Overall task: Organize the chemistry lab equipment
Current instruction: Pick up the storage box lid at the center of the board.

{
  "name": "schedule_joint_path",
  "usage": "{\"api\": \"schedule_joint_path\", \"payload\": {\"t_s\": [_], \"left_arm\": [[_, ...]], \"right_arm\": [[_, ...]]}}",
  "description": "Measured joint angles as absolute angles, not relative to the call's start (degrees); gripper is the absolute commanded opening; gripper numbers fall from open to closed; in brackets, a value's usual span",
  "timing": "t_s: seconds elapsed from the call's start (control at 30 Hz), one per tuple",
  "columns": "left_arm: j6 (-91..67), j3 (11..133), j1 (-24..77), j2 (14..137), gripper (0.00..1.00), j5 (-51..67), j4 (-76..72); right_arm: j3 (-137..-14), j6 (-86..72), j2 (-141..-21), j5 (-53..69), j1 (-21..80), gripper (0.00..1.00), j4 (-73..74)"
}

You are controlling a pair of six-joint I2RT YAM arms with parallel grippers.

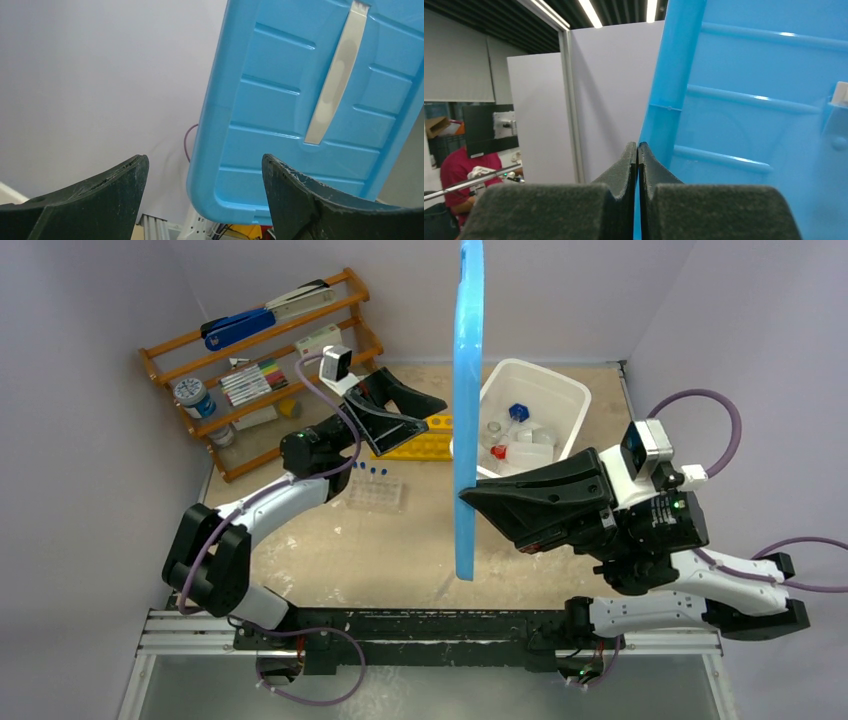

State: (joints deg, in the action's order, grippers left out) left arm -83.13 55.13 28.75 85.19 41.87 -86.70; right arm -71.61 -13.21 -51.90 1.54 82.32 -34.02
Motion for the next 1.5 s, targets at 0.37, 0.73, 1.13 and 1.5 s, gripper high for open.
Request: {"api": "schedule_joint_path", "payload": {"t_s": [0.37, 0.73, 1.13, 1.5], "left_arm": [[-81.38, 57.65, 32.38, 85.43, 0.83, 43.29, -86.96], [-80.38, 57.30, 33.47, 78.04, 0.78, 43.86, -86.76], [-79.94, 57.30, 35.70, 73.65, 0.73, 44.56, -86.87], [-80.09, 57.30, 36.51, 75.68, 0.55, 44.51, -86.08]], "right_arm": [[-72.12, -16.10, -54.28, 7.29, 82.32, 0.00, -36.82], [-70.63, -16.40, -50.22, 7.11, 82.32, 0.00, -38.83], [-66.78, -16.34, -43.88, 4.19, 82.83, 0.00, -45.17], [-65.71, -15.38, -43.66, -0.86, 82.87, 0.00, -46.70]]}}
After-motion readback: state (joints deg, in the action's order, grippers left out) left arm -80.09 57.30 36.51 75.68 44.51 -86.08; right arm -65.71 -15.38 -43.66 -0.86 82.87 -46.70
